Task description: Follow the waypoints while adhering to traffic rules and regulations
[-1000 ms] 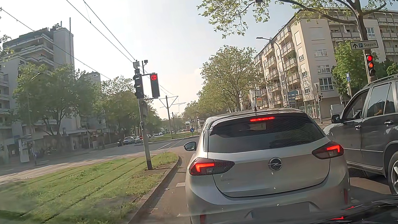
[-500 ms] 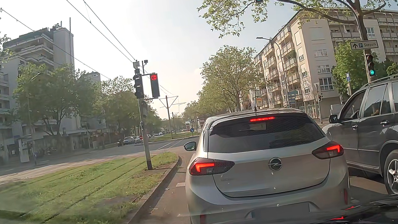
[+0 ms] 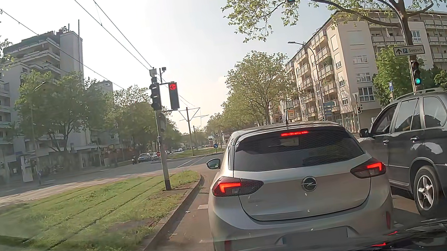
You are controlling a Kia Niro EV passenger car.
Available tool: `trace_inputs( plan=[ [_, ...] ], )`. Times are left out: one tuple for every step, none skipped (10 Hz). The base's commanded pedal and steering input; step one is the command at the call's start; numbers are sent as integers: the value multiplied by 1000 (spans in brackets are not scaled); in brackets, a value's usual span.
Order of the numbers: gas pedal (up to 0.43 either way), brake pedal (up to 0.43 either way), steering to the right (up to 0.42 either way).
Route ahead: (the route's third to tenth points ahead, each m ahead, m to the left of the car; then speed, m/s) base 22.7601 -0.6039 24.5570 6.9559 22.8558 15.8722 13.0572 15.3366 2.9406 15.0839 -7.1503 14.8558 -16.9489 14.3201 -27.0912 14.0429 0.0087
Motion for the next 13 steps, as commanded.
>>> trace_inputs(
  plan=[
    [0, 232, 0],
    [0, 232, 0],
    [0, 232, 0],
    [0, 232, 0],
    [0, 232, 0],
    [0, 232, 0],
    [0, 232, 0],
    [0, 232, 0],
    [0, 232, 0],
    [0, 232, 0],
    [0, 232, 0],
    [0, 232, 0],
    [0, 232, 0]
  ],
)
